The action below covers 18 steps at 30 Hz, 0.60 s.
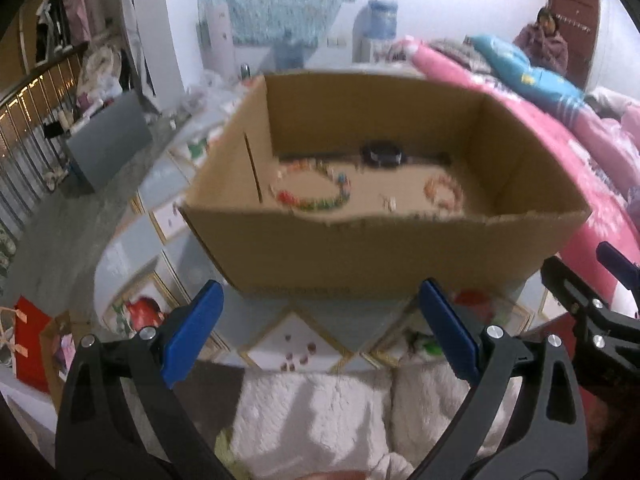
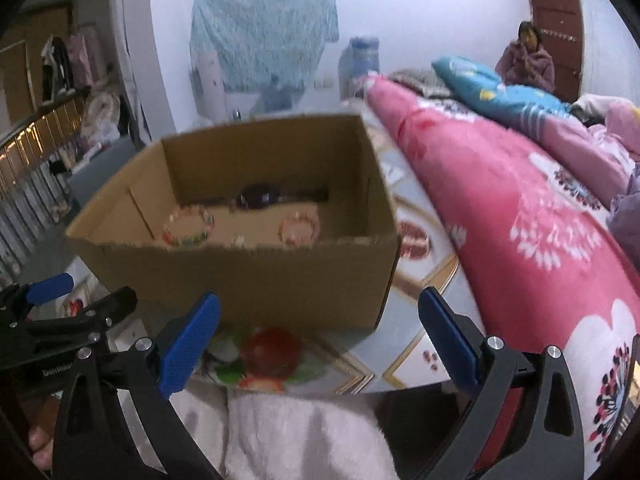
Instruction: Organize jewelry
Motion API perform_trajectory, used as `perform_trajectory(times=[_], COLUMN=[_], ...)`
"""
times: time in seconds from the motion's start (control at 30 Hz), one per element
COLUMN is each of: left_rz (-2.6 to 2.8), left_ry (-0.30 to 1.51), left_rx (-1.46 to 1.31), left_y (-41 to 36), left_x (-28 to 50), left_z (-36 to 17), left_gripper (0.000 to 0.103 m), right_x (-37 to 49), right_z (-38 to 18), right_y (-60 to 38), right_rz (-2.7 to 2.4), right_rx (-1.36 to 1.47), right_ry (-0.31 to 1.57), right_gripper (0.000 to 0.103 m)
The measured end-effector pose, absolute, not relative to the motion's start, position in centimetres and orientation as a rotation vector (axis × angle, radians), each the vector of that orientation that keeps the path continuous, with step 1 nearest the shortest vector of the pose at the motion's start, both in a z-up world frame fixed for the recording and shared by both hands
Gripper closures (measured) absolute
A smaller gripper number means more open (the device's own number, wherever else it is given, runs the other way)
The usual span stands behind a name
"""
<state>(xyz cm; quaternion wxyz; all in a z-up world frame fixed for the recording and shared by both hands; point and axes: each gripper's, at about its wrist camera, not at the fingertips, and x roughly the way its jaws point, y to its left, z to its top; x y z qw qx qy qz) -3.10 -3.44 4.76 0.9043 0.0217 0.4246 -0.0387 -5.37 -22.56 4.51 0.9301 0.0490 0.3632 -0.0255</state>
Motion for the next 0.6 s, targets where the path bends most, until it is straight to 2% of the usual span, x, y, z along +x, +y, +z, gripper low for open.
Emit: perform_trajectory(times=[0.6], left_rz=[-0.054], left_ry=[0.917], left_rx=[0.065], left_y=[-4.0], left_x=[-2.3], left_z=[3.9], left_gripper=[0.009], right_x=[-4.1], right_z=[2.7], right_y=[-22.3], right_rz=[-0.066], right_rx=[0.117], right_ry=[0.822], right_gripper=[0.006])
